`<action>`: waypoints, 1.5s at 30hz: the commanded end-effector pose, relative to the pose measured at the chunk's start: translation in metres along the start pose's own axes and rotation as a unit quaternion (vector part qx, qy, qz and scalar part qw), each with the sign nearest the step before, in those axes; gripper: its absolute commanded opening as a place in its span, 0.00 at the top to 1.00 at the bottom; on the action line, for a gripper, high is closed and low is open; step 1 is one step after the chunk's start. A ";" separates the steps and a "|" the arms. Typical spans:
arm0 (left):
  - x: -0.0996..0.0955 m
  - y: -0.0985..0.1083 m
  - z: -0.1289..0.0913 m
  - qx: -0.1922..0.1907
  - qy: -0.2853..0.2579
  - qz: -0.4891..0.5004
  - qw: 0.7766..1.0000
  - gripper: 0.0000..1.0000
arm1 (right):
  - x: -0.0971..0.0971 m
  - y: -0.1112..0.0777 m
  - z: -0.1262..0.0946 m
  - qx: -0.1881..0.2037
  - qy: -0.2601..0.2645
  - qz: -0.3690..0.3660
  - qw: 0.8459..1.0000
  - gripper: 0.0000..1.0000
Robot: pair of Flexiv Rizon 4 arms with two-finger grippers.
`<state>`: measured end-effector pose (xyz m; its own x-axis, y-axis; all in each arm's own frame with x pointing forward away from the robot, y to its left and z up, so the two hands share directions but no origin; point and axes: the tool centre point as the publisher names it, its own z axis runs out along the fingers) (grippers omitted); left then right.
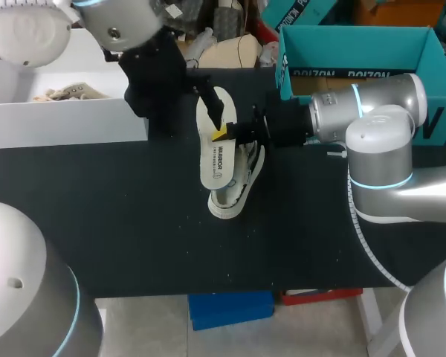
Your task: Take the shoe out of the shoebox, open the shoe tongue, remove and reinsert the insole, then place the shoe into the shoebox
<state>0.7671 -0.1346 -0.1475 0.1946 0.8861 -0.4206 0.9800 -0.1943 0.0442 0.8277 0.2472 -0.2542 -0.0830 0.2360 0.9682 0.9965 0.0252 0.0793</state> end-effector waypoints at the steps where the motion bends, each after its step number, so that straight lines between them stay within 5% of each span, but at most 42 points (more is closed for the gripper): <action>1: 0.019 -0.007 -0.010 0.016 -0.298 0.046 0.953 0.00 | 0.000 0.000 0.002 -0.001 -0.001 0.000 1.000 1.00; 4: 0.022 -0.007 -0.015 0.031 -0.357 0.061 0.931 0.00 | 0.000 0.000 0.002 -0.001 -0.001 0.000 1.000 1.00; 25: 0.022 -0.007 -0.015 0.031 -0.357 0.061 0.931 0.00 | 0.000 0.000 0.002 -0.001 -0.001 0.000 1.000 1.00; 27: 0.023 -0.013 -0.010 -0.009 -0.380 0.063 0.923 0.00 | 0.000 0.000 0.002 -0.001 -0.001 0.000 1.000 1.00; 38: 0.063 -0.016 0.018 -0.100 -0.481 0.023 0.871 0.00 | 0.000 0.000 0.002 -0.001 -0.001 0.000 1.000 1.00; 45: 0.071 -0.014 0.031 -0.105 -0.526 0.017 0.844 0.00 | 0.000 0.000 0.002 -0.001 -0.001 0.000 1.000 1.00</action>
<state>0.7690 -0.0798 -0.1976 0.1805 0.0971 -0.9788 0.9798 -0.1047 0.1703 0.8277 0.2471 -0.2543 -0.0830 0.2360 0.9682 0.9965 0.0251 0.0793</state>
